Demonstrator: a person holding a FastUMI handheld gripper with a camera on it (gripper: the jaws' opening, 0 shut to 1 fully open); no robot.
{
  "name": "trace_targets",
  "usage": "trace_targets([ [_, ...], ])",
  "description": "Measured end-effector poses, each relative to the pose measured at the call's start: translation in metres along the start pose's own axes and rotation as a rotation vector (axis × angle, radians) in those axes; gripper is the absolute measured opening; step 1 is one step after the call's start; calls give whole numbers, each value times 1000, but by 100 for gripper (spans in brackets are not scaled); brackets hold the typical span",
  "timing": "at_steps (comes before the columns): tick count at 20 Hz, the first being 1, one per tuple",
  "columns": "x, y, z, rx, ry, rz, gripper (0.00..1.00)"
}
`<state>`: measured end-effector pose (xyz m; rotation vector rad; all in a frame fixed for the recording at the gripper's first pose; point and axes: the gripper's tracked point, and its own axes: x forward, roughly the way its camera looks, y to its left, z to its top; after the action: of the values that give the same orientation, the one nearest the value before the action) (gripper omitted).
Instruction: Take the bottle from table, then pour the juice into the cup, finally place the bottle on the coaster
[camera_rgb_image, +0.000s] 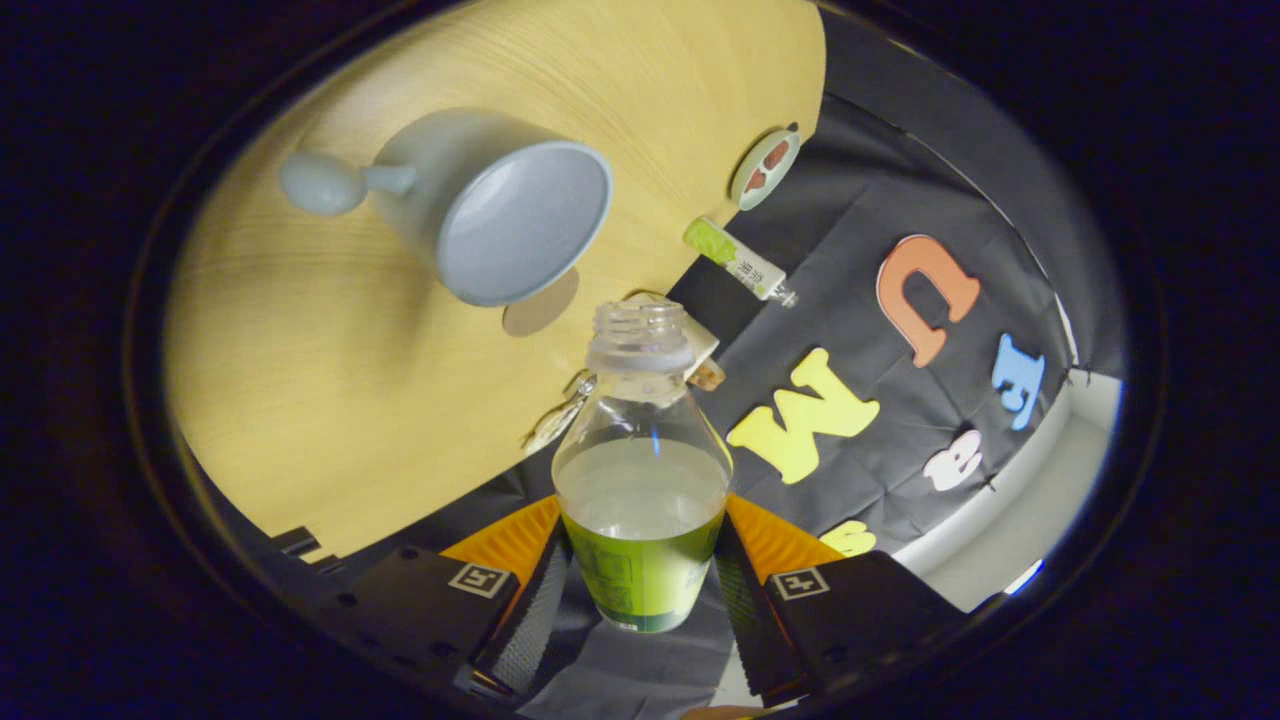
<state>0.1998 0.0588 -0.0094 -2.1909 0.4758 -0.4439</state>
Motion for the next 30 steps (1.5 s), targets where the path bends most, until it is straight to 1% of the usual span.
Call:
trace_targets([
  [2,3,6,0,70,-8,30,80],
  [3,5,13,0,112,-17,59,80],
  [4,5,19,2,162,-30,88,80],
  [6,4,24,5,274,-59,116,80],
  [11,-3,33,21,618,-183,207,81],
  [16,-9,31,33,985,-268,298,81],
  [20,-16,25,33,1213,-325,310,81],
  [24,-10,30,39,1428,-343,379,81],
  [26,-3,20,38,1560,-366,403,80],
  [28,9,19,34,1697,-364,456,80],
  [30,23,19,43,1829,-373,552,80],
])
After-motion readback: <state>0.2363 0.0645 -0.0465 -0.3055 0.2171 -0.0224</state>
